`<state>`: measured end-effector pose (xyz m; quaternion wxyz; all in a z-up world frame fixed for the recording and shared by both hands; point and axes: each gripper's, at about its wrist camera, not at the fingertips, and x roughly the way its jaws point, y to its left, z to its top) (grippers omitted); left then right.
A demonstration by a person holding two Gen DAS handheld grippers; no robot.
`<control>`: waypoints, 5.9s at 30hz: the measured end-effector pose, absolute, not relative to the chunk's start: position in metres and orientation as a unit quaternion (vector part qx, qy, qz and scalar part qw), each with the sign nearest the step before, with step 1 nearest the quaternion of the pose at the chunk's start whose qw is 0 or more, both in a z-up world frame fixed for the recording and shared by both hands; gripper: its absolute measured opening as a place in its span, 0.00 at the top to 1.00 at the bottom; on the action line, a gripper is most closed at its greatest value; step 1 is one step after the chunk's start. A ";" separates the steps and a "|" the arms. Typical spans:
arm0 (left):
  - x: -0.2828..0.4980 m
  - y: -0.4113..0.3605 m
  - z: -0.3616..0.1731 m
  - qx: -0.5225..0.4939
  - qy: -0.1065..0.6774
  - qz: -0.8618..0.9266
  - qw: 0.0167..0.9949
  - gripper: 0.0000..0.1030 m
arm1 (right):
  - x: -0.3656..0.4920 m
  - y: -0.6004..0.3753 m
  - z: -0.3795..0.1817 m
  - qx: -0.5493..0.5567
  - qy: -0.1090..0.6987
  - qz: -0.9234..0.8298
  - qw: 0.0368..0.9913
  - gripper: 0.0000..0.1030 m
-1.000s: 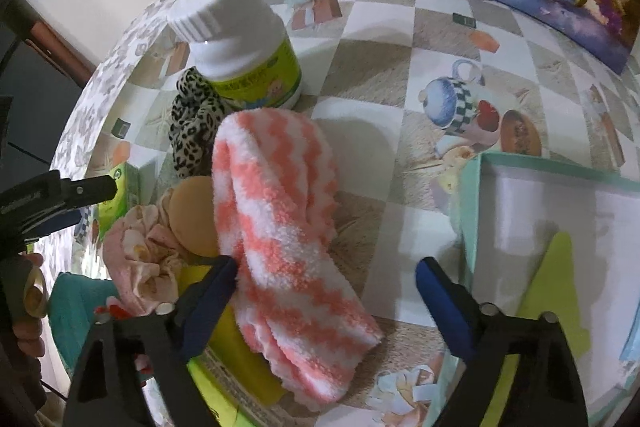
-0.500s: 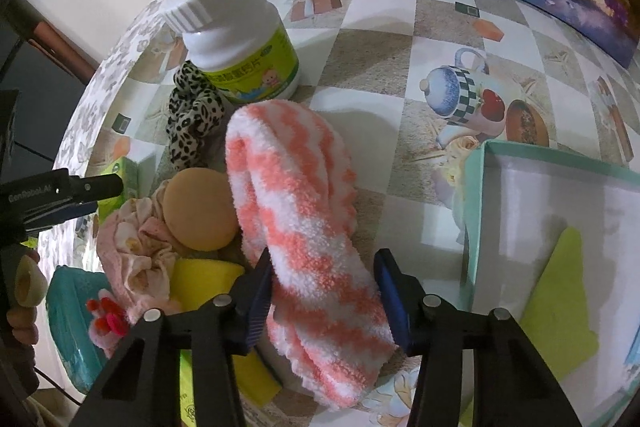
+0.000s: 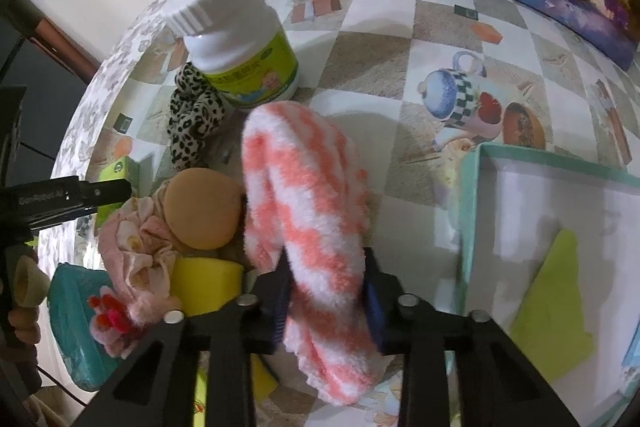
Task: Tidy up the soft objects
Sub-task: 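Grasp the green tissue pack with left gripper while right grasps striped sock, then carry tissue pack and sock into the tray and release both, then return both tools to the remaining pile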
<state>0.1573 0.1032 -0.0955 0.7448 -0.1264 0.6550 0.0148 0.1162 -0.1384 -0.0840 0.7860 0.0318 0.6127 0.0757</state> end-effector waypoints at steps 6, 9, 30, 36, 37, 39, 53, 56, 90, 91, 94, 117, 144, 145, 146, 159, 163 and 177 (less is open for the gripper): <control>0.158 0.107 -0.091 -0.125 0.648 0.030 0.751 0.51 | 0.116 -0.157 -0.082 0.046 0.612 0.062 0.787 0.80; 0.157 0.109 -0.089 -0.126 0.645 0.034 0.753 0.51 | 0.117 -0.163 -0.076 0.053 0.605 0.061 0.792 0.83; 0.126 0.093 0.022 -0.117 0.551 0.025 0.826 0.52 | 0.087 -0.201 0.039 0.080 0.510 0.027 0.856 0.84; 0.113 0.056 0.062 -0.099 0.516 0.007 0.851 0.52 | 0.072 -0.244 0.059 0.108 0.496 -0.019 0.861 0.84; 0.112 0.052 0.065 -0.097 0.512 0.004 0.854 0.52 | 0.068 -0.253 0.062 0.114 0.494 -0.030 0.861 0.84; 0.108 0.039 0.073 -0.090 0.505 -0.005 0.859 0.52 | 0.062 -0.267 0.065 0.127 0.491 -0.044 0.861 0.84; 0.079 -0.080 0.079 -0.020 0.503 -0.091 0.859 0.51 | 0.014 -0.344 0.067 0.162 0.481 -0.147 0.849 0.84; 0.074 -0.111 0.063 0.002 0.520 -0.118 0.846 0.51 | 0.016 -0.354 0.058 0.152 0.489 -0.164 0.843 0.83; 0.068 -0.184 -0.046 0.015 0.640 -0.147 0.754 0.21 | 0.030 -0.361 -0.039 0.123 0.619 -0.186 0.753 0.31; 0.069 -0.180 -0.045 0.011 0.639 -0.140 0.756 0.12 | 0.030 -0.358 -0.036 0.117 0.617 -0.187 0.755 0.25; 0.073 -0.171 -0.041 0.001 0.638 -0.126 0.760 0.08 | 0.031 -0.352 -0.025 0.100 0.611 -0.193 0.761 0.13; 0.091 -0.039 0.023 -0.045 0.571 -0.022 0.820 0.08 | 0.022 -0.336 0.048 0.094 0.541 -0.189 0.814 0.00; 0.079 0.078 0.015 -0.130 0.579 0.044 0.804 0.08 | 0.046 -0.192 0.007 0.076 0.565 0.015 0.821 0.00; 0.080 0.077 0.012 -0.129 0.583 0.042 0.801 0.08 | 0.046 -0.186 0.003 0.072 0.570 0.021 0.818 0.00; 0.081 0.075 0.008 -0.129 0.588 0.038 0.798 0.08 | 0.047 -0.180 0.000 0.069 0.575 0.031 0.815 0.00; 0.091 0.052 -0.023 -0.098 0.639 0.008 0.763 0.08 | 0.044 -0.125 -0.033 0.023 0.610 0.102 0.785 0.00; 0.092 0.050 -0.028 -0.096 0.646 0.006 0.757 0.08 | 0.043 -0.114 -0.040 0.014 0.619 0.118 0.777 0.00; 0.093 0.046 -0.027 -0.080 0.646 -0.005 0.759 0.08 | 0.035 -0.086 -0.054 -0.025 0.626 0.153 0.764 0.13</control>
